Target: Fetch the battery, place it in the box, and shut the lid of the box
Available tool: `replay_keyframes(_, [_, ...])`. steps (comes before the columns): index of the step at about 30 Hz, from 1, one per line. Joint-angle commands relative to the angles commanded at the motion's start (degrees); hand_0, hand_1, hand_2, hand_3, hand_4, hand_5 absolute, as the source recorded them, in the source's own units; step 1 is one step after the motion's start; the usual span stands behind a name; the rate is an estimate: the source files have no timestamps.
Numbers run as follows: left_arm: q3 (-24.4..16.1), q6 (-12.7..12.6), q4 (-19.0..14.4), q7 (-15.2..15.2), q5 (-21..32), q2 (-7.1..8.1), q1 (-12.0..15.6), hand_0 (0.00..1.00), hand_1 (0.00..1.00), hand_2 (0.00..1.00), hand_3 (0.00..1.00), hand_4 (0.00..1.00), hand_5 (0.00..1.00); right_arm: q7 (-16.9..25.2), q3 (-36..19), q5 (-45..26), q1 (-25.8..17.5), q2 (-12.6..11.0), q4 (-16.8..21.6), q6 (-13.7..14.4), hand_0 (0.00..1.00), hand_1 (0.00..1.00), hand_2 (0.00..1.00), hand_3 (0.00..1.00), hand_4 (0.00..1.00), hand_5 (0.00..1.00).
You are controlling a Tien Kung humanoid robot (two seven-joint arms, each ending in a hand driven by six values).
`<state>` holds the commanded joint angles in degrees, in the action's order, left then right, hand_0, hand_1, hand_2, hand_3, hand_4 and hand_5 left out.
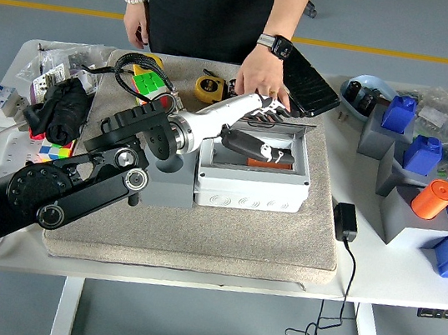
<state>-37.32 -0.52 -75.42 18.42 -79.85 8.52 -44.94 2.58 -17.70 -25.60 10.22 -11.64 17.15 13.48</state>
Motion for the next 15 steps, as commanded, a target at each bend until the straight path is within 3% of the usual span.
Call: replay_keyframes(15, [0.3,0.4,-0.3,0.6,0.4,0.20,0.3,0.727,0.745,0.766,0.806,0.998,0.477,0.0,-0.1,0.0,0.0,0.0,0.1,0.0,0.665,0.639,0.643,0.537,0.875,0.443])
